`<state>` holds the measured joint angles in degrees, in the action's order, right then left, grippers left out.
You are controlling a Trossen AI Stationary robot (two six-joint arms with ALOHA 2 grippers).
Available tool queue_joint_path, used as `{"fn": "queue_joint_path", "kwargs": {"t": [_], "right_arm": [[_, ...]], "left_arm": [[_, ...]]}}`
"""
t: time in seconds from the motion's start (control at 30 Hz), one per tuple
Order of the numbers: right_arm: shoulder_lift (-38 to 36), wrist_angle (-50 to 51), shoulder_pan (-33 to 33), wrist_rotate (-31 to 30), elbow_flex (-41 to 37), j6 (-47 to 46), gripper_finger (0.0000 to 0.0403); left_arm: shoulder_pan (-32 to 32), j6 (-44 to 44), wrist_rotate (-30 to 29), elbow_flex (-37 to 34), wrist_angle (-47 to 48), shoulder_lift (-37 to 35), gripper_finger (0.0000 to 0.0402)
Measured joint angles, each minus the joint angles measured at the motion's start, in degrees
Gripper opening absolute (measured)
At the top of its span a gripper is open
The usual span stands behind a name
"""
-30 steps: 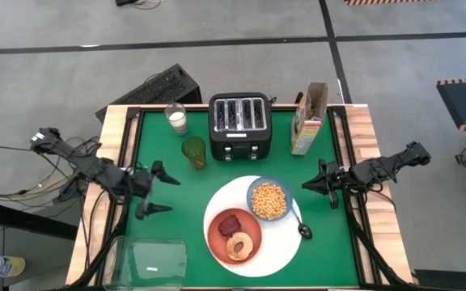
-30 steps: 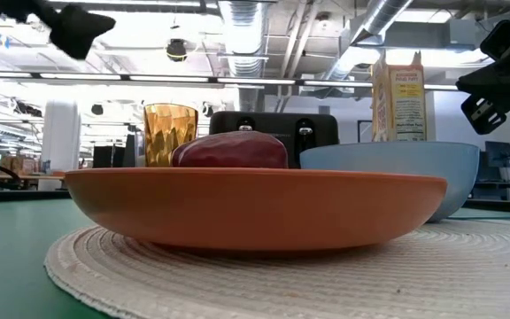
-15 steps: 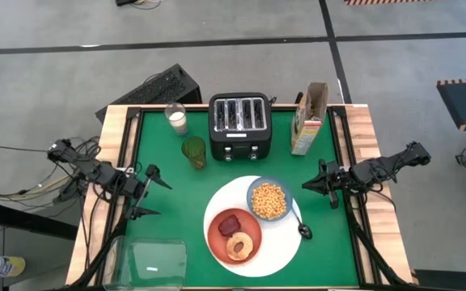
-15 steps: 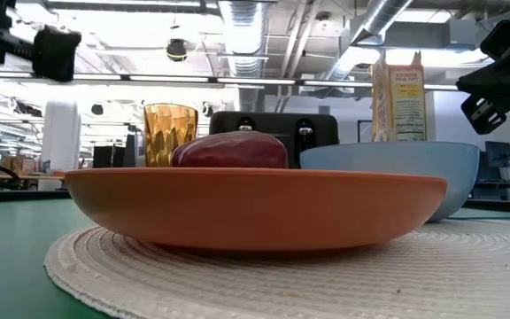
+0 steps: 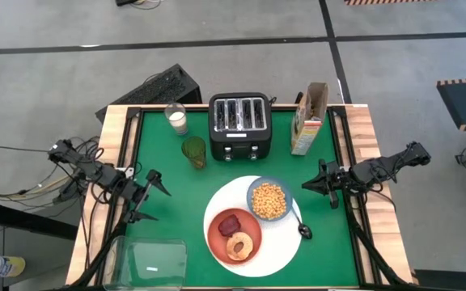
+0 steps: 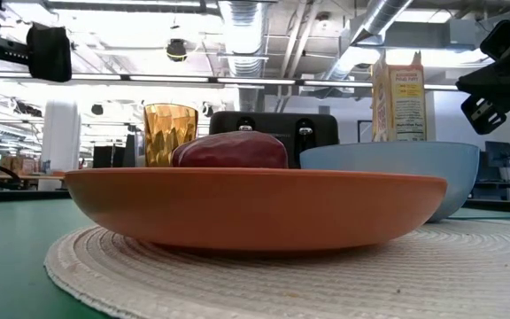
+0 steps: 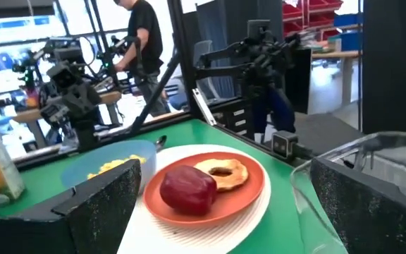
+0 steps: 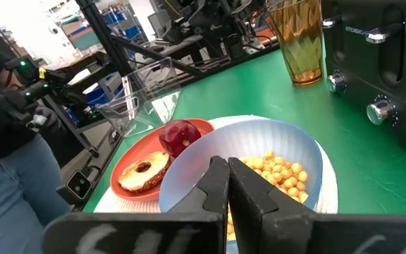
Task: Arrange a breakfast setting
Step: Return to Home Position
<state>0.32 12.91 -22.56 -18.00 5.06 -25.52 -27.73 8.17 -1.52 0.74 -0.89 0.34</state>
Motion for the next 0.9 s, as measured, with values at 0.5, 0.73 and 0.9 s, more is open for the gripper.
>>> {"fn": "queue_joint_path", "kwargs": {"t": [0.5,0.73,0.9], "right_arm": [[0.0,0.0,0.0,0.0,0.0,0.0,0.0033],[0.0,0.0,0.0,0.0,0.0,0.0,0.0033],[0.0,0.0,0.0,0.0,0.0,0.0,0.0033]], "left_arm": [[0.0,-5.6,0.2,0.0,0.0,0.0,0.04],[0.0,-6.1,0.2,0.0,0.0,0.0,0.04],[0.0,-6.3,0.2,0.0,0.0,0.0,0.04]]}}
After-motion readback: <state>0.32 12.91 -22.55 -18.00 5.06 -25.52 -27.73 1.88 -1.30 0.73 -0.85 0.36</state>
